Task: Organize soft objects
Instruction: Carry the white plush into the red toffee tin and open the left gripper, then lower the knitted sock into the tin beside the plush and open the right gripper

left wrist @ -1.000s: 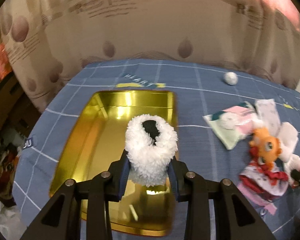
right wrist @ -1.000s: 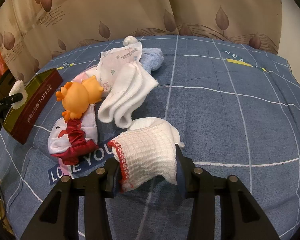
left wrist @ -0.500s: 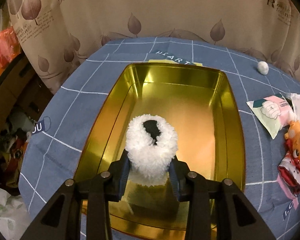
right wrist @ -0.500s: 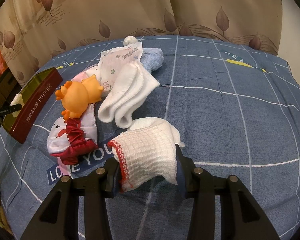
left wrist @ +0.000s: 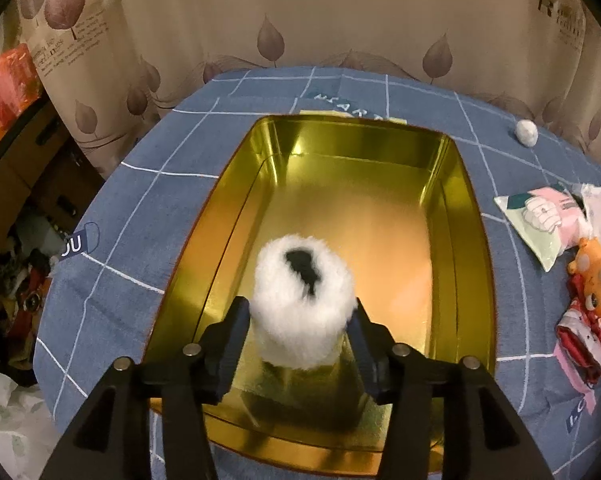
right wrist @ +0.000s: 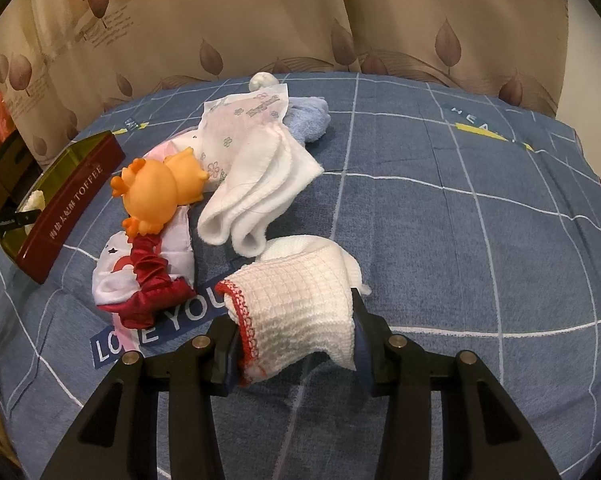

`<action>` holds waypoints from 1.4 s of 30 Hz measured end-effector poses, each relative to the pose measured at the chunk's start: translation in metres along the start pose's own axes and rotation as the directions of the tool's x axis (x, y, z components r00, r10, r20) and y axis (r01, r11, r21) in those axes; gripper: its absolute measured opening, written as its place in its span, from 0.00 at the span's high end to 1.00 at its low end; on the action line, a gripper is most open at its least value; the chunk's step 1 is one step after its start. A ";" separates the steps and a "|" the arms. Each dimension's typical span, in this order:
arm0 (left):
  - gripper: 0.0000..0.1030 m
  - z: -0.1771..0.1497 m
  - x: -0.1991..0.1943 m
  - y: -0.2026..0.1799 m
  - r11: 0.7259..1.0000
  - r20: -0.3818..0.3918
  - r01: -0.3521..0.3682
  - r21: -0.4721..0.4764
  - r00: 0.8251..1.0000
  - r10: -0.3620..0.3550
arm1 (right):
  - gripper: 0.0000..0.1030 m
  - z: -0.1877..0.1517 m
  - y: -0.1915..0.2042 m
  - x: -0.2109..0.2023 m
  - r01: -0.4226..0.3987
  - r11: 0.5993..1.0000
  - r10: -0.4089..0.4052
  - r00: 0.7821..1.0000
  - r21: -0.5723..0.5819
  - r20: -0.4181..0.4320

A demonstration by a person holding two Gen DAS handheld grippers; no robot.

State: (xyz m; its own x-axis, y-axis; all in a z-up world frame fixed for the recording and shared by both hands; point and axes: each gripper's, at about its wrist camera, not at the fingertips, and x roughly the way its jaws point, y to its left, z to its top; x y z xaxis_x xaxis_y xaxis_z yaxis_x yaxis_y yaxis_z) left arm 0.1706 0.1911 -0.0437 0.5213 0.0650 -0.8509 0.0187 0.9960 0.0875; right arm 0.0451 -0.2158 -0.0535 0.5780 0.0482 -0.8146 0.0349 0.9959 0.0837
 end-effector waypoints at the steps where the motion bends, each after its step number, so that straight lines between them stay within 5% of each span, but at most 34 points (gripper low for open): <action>1: 0.48 0.000 -0.003 0.002 1.000 0.010 0.013 -0.005 1.000 -0.013 | 0.60 0.000 0.000 0.000 0.001 1.000 -0.001 1.000 -0.002 0.001; 8: 0.47 -0.010 -0.031 0.008 0.997 0.067 0.066 -0.030 0.996 -0.064 | 0.61 0.001 0.005 -0.005 0.006 1.000 -0.005 1.000 -0.018 0.017; 15: 0.46 -0.024 -0.057 0.020 0.996 0.174 -0.015 -0.088 0.984 0.030 | 0.61 -0.008 0.001 -0.024 -0.001 1.000 0.000 0.999 0.027 0.039; 24: 0.46 -0.040 -0.071 0.037 0.989 0.197 -0.030 -0.143 0.979 0.058 | 0.61 0.004 0.006 -0.061 0.016 1.000 -0.019 0.994 0.024 0.111; 30: 0.46 -0.046 -0.073 0.048 0.982 0.192 -0.038 -0.187 0.979 0.074 | 0.61 0.033 0.054 -0.075 -0.064 0.995 0.075 0.986 -0.075 0.149; 42: 0.46 -0.055 -0.075 0.081 0.944 0.165 -0.060 -0.324 0.979 0.119 | 0.61 0.069 0.205 -0.026 -0.261 0.917 0.286 0.958 -0.300 0.040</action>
State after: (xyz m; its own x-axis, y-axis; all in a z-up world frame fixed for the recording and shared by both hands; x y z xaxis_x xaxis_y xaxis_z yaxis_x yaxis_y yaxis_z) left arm 0.0862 0.2702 -0.0016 0.6537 0.1724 -0.7368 -0.2902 0.9564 -0.0337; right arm 0.0940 -0.0179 0.0244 0.5960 0.3276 -0.7331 -0.3637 0.9241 0.1173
